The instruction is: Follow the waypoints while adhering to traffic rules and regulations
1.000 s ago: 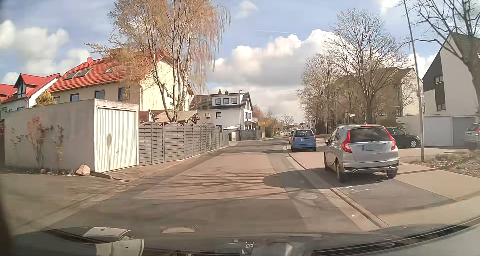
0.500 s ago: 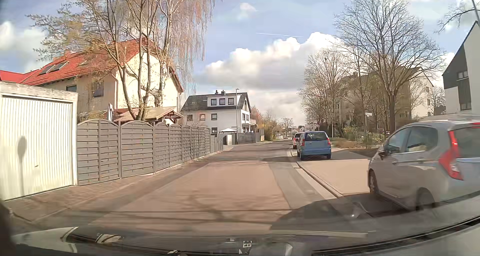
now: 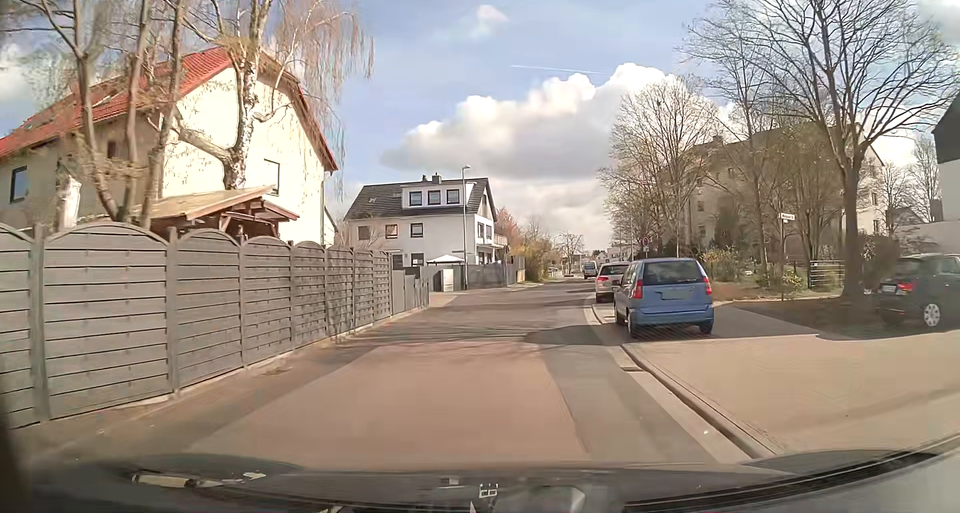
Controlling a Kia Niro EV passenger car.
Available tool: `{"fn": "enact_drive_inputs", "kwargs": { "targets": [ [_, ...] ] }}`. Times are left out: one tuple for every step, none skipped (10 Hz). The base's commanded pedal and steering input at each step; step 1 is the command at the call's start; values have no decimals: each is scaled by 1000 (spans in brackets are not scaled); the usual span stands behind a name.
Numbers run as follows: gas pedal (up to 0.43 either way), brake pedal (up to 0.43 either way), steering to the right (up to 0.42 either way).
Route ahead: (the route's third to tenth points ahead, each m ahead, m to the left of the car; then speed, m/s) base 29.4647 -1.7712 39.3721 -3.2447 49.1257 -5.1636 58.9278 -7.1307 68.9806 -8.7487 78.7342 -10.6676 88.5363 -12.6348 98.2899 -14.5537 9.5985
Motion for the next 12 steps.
{"fn": "enact_drive_inputs", "kwargs": {
  "targets": [
    [138,0,10],
    [138,0,10],
    [138,0,12],
    [138,0,14],
    [138,0,15],
    [138,0,18],
    [138,0,21],
    [138,0,23],
    [138,0,26],
    [138,0,28],
    [138,0,28],
    [138,0,28]
  ]
}}
